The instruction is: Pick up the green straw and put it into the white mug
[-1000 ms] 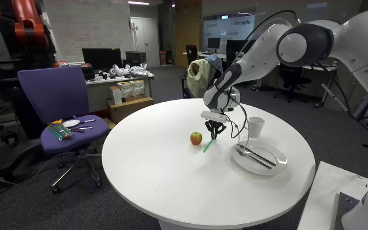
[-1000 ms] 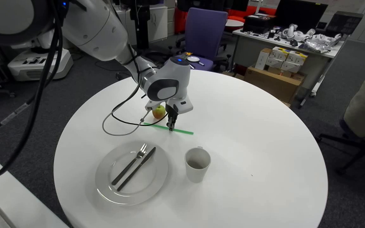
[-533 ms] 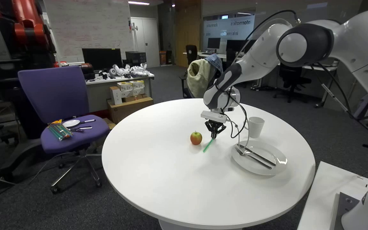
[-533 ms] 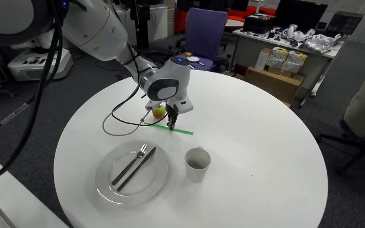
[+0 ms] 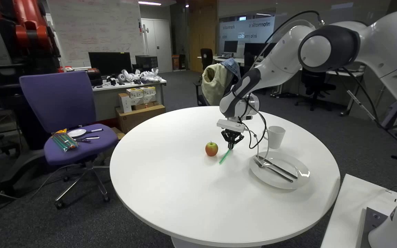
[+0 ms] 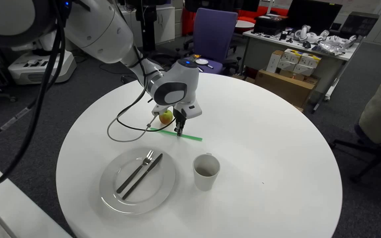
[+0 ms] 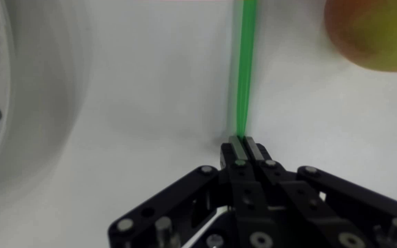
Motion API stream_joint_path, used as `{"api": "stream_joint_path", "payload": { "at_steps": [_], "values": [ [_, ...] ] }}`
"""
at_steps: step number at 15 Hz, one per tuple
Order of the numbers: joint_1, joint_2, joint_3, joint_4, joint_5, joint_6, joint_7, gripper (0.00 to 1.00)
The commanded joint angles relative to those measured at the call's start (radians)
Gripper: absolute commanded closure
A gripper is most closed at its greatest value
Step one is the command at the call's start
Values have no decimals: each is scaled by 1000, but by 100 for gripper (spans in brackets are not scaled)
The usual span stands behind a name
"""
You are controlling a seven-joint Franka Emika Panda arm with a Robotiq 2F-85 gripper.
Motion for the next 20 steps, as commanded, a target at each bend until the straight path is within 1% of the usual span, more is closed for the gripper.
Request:
{"api": "stream_joint_path", "payload": {
  "at_steps": [1, 13, 16, 20],
  "values": [
    [-1, -26, -18, -4, -22, -35, -26, 98],
    [11, -80, -46, -23, -69, -21, -26, 100],
    [27, -111, -63, -35, -107, -23, -17, 100],
    [64, -155, -114, -55, -191, -19, -3, 100]
  ]
}}
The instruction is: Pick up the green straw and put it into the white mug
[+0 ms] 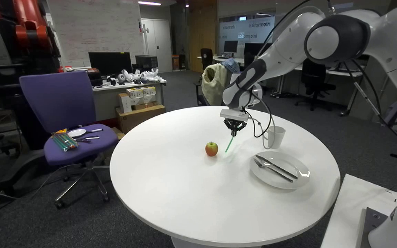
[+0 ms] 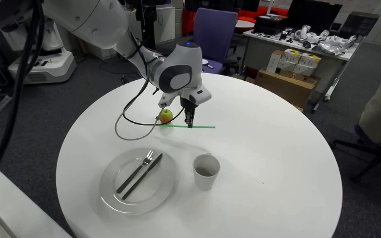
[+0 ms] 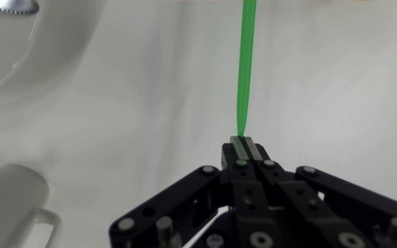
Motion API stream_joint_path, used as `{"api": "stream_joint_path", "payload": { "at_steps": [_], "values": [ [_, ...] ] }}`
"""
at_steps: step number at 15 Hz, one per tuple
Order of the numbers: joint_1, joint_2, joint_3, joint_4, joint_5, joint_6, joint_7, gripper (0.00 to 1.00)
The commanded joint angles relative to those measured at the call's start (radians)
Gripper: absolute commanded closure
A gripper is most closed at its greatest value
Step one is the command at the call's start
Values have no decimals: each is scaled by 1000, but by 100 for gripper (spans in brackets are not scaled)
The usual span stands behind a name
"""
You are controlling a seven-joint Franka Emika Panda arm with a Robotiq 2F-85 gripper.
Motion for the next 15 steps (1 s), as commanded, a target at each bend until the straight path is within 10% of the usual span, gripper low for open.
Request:
{"api": "stream_joint_path", "payload": {
  "at_steps": [1, 15],
  "values": [
    [40, -83, -52, -58, -73, -15, 0, 100],
    [273, -184, -333, -160, -673, 37, 419, 100]
  ]
}}
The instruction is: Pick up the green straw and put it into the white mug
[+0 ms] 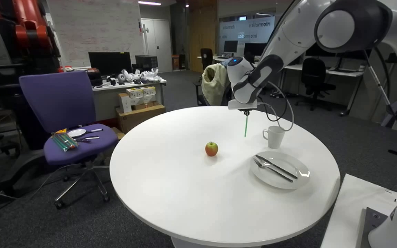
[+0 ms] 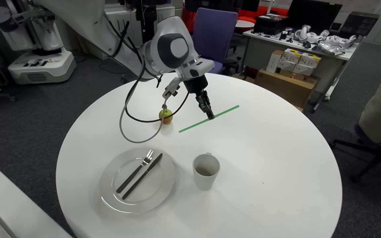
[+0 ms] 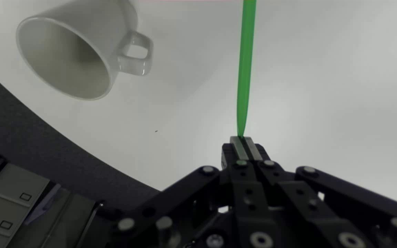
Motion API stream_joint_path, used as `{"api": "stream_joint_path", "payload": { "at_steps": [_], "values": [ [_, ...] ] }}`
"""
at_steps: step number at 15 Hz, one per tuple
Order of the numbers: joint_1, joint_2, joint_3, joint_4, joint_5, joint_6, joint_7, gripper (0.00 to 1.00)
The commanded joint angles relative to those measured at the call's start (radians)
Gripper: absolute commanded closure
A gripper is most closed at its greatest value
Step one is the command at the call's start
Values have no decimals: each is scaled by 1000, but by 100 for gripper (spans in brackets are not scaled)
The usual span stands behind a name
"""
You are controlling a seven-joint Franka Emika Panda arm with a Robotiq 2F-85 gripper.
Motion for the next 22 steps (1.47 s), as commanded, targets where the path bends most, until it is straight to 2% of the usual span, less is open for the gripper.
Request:
{"api": "stream_joint_path", "payload": {
  "at_steps": [1, 5, 8, 12, 14, 18, 22],
  "values": [
    [64, -64, -64, -77, -177, 25, 172, 100],
    [100, -74, -100, -89, -402, -2, 395, 100],
    [91, -93, -78, -100, -576, -51, 534, 100],
    [49, -142, -2, -137, -778, -163, 637, 100],
    [15, -171, 59, -159, -857, -238, 668, 100],
    [-57, -220, 175, -202, -950, -361, 687, 100],
    [-114, -253, 251, -241, -996, -439, 688, 100]
  ]
}}
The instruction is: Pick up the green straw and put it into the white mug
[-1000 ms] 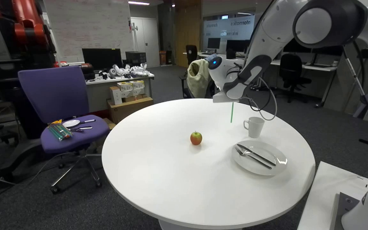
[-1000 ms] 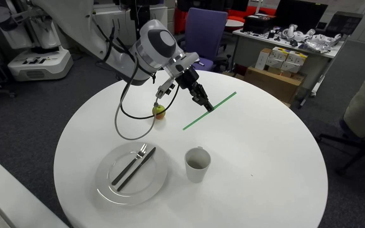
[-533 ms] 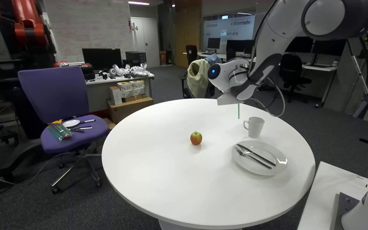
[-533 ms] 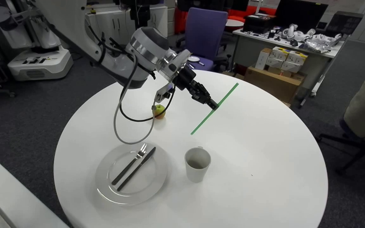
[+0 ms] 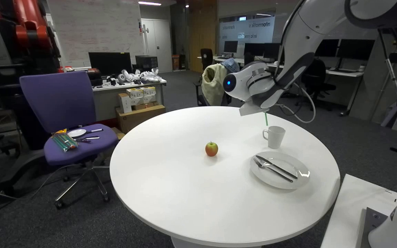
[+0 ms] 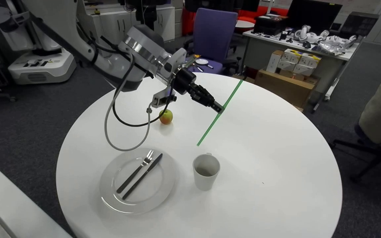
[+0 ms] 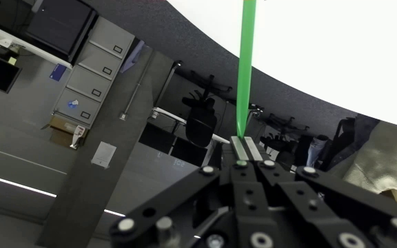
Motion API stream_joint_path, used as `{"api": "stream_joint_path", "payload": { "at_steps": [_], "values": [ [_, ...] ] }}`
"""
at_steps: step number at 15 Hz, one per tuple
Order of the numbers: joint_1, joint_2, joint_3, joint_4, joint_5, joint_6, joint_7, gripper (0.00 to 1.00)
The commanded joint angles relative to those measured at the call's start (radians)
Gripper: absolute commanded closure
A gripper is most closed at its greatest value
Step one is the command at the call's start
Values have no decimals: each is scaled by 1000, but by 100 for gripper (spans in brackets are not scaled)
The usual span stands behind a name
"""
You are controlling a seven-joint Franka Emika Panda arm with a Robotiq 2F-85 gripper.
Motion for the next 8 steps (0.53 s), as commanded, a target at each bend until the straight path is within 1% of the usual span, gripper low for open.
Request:
{"api": "stream_joint_path", "payload": {
  "at_steps": [1, 4, 8],
  "values": [
    [-62, -83, 72, -78, -67, -67, 19, 100],
    [-93, -94, 99, -99, -83, -97, 22, 100],
    [-123, -100, 115, -121, -98, -119, 27, 100]
  ]
}}
